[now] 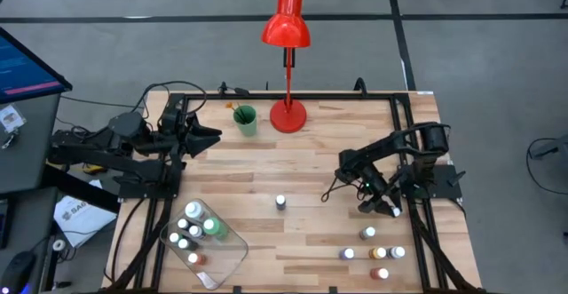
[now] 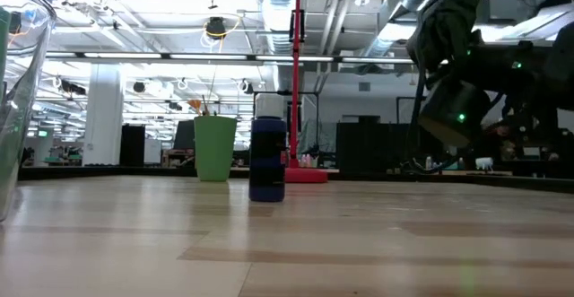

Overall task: Pick & Place Paint Supplies
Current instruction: Adjust the brown coloring bottle to the center of the table

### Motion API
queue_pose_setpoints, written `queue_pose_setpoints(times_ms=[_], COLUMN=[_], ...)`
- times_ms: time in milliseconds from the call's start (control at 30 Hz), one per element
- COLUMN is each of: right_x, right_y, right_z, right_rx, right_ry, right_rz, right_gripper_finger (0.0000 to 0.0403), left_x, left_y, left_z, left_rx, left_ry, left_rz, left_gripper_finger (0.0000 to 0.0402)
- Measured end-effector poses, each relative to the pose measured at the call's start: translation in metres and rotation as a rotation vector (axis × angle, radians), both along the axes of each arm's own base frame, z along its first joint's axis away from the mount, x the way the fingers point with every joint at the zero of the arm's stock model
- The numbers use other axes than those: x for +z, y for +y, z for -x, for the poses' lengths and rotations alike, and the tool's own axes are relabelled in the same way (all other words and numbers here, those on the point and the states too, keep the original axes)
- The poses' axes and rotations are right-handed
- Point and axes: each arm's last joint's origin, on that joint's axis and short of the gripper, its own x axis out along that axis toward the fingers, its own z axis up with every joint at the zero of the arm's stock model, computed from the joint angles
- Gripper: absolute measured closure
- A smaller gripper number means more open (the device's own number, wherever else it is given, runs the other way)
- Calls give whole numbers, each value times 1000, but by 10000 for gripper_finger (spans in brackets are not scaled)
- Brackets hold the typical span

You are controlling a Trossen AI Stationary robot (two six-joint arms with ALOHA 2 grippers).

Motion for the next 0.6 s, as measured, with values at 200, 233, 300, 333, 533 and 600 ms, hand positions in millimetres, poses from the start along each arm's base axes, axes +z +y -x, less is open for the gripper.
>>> queue_pose_setpoints(times_ms=[200,233,300,333,533,600], right_x=[-3,-4,-4,-4,-8,-9], right_y=[0,0,0,0,0,0], right_z=[-1,-1,-1,-1,-3,-4], right_rx=[9,9,10,10,7,1], right_ry=[-7,-15,-15,-18,-49,-53], right_rz=[-11,-11,-11,-10,4,12], right_gripper_finger=[287,285,279,276,276,276], left_x=[0,0,0,0,0,0], left_y=[0,0,0,0,0,0], left_z=[0,0,0,0,0,0], left_rx=[0,0,0,0,0,0], left_ry=[0,0,0,0,0,0], left_rz=[0,0,0,0,0,0], left_gripper_finger=[289,289,289,289,289,289])
